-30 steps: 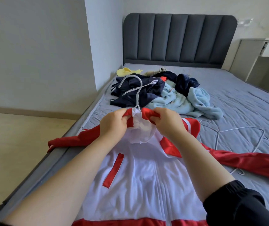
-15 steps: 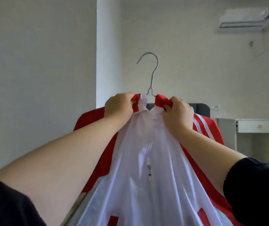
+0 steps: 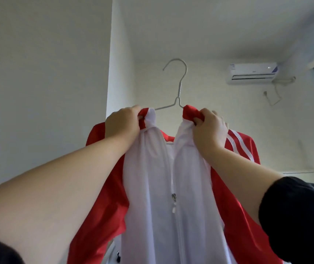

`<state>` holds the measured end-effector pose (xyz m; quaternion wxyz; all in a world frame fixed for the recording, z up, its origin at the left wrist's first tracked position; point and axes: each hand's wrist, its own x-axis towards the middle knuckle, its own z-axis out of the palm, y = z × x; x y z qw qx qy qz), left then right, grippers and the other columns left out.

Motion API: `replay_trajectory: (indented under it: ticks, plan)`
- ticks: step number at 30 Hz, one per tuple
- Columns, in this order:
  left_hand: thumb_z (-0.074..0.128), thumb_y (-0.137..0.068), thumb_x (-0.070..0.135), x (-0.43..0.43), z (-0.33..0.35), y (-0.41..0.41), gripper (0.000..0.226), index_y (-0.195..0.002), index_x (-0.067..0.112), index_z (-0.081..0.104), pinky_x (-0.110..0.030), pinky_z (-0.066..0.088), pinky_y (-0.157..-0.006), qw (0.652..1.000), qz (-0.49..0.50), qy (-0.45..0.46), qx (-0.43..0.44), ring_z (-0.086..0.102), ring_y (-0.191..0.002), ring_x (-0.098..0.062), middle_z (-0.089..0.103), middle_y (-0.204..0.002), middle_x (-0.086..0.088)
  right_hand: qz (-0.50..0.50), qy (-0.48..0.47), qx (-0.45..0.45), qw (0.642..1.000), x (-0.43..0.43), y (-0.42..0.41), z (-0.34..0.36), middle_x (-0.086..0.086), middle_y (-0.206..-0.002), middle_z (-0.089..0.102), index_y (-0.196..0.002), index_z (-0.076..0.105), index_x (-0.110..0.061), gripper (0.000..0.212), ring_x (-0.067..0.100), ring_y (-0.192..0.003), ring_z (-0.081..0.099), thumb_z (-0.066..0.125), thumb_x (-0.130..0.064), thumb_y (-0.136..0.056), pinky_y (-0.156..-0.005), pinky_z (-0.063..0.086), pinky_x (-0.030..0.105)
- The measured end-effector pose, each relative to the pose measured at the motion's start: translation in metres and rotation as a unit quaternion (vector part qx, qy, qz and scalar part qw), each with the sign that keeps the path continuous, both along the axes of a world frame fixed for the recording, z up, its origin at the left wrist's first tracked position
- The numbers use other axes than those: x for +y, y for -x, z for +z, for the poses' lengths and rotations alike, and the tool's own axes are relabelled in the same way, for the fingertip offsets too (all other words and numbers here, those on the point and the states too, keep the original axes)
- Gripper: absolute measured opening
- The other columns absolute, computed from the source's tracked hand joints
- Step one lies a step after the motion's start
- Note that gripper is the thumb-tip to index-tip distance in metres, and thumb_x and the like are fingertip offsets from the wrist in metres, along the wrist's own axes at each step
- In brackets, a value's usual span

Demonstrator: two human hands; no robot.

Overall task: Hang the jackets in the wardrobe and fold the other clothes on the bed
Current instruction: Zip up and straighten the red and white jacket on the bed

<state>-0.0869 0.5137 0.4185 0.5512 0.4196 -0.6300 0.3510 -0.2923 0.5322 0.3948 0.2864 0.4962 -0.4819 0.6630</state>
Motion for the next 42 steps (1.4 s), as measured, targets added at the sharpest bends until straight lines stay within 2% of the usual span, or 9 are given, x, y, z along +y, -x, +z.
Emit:
replay_trajectory:
  ticks: [15,21,24,29,32,34,36,38,42]
  plan:
    - [0.044,-0.087,0.01,0.052,0.043,0.017,0.021,-0.069,0.014,0.032,-0.029,0.011,-0.048,0.987,-0.043,0.152,-0.032,0.028,-0.049,-0.018,0.034,-0.059,0.004,-0.062,0.196,0.022,0.978,0.053,0.009,0.047,0.003,-0.091,0.052,-0.091,0.062,-0.015,0.019,0.026,-0.092,0.043,0.046,-0.007,-0.085,-0.079,0.02,0.032]
    - [0.05,-0.089,0.02,-0.015,-0.054,0.038,0.008,-0.092,0.015,0.057,-0.031,0.033,-0.069,0.955,0.13,-0.251,-0.088,0.049,-0.09,-0.027,0.056,-0.097,-0.007,-0.154,-0.246,0.155,0.944,-0.021,0.015,-0.046,-0.001,-0.066,0.046,-0.08,0.058,-0.018,0.017,0.027,-0.087,0.046,0.053,-0.003,-0.076,-0.084,0.024,0.038]
    - [0.053,-0.088,0.02,-0.067,-0.139,0.048,0.024,-0.109,0.013,0.061,-0.031,0.037,-0.076,0.935,0.164,-0.28,-0.145,0.051,-0.114,-0.028,0.057,-0.116,-0.008,-0.16,-0.308,0.173,0.922,-0.069,0.02,-0.132,0.005,-0.085,0.06,-0.094,0.062,-0.017,0.017,0.029,-0.098,0.048,0.054,-0.007,-0.083,-0.091,0.03,0.039]
    - [0.052,-0.09,0.012,-0.136,-0.256,0.063,0.02,-0.105,0.01,0.064,-0.032,0.037,-0.069,0.921,0.118,-0.366,-0.066,0.057,-0.093,-0.028,0.061,-0.1,-0.009,-0.098,-0.357,0.103,0.923,-0.135,0.036,-0.251,0.014,-0.086,0.061,-0.085,0.062,-0.007,0.013,0.032,-0.079,0.053,0.053,0.001,-0.081,-0.066,0.037,0.033]
    - [0.054,-0.093,0.021,-0.168,-0.292,0.068,0.018,-0.103,0.01,0.065,-0.031,0.037,-0.067,0.921,0.045,-0.385,0.044,0.05,-0.081,-0.023,0.06,-0.095,-0.007,-0.028,-0.344,0.054,0.937,-0.164,0.045,-0.284,0.019,-0.113,0.059,-0.11,0.061,-0.007,0.027,0.037,-0.103,0.056,0.047,-0.005,-0.088,-0.079,0.04,0.032]
    - [0.054,-0.092,0.029,-0.186,-0.321,0.071,0.034,-0.121,0.012,0.058,-0.032,0.043,-0.077,0.877,-0.039,-0.477,0.051,0.056,-0.101,-0.026,0.061,-0.12,-0.009,0.055,-0.422,0.033,0.904,-0.176,0.045,-0.31,0.018,-0.152,0.026,-0.148,0.026,-0.013,0.059,0.032,-0.137,0.033,0.049,-0.013,-0.093,-0.098,0.033,0.027]
    - [0.055,-0.091,0.032,-0.187,-0.364,0.07,0.066,-0.149,0.018,0.027,-0.032,0.037,-0.101,0.8,-0.113,-0.589,0.027,0.04,-0.132,-0.029,0.037,-0.149,-0.011,0.092,-0.512,0.017,0.854,-0.178,0.043,-0.352,0.014,-0.159,-0.005,-0.152,-0.004,-0.016,0.079,0.031,-0.145,0.013,0.049,-0.014,-0.094,-0.108,0.028,0.03]
    - [0.057,-0.09,0.028,-0.177,-0.422,0.062,0.079,-0.153,0.018,0.011,-0.029,0.03,-0.109,0.747,-0.125,-0.653,-0.012,0.032,-0.138,-0.025,0.029,-0.154,-0.009,0.073,-0.567,0.037,0.82,-0.174,0.041,-0.403,0.015,-0.158,-0.006,-0.152,-0.003,-0.015,0.079,0.033,-0.144,0.015,0.048,-0.011,-0.093,-0.113,0.026,0.039]
    - [0.052,-0.09,0.032,-0.136,-0.536,0.044,0.054,-0.137,0.007,0.042,-0.032,0.041,-0.1,0.663,-0.11,-0.729,-0.131,0.05,-0.122,-0.03,0.05,-0.138,-0.016,0.11,-0.668,0.086,0.731,-0.144,0.024,-0.503,0.02,-0.154,0.019,-0.149,0.015,-0.003,0.064,0.035,-0.138,0.028,0.047,-0.02,-0.097,-0.111,0.026,0.037]
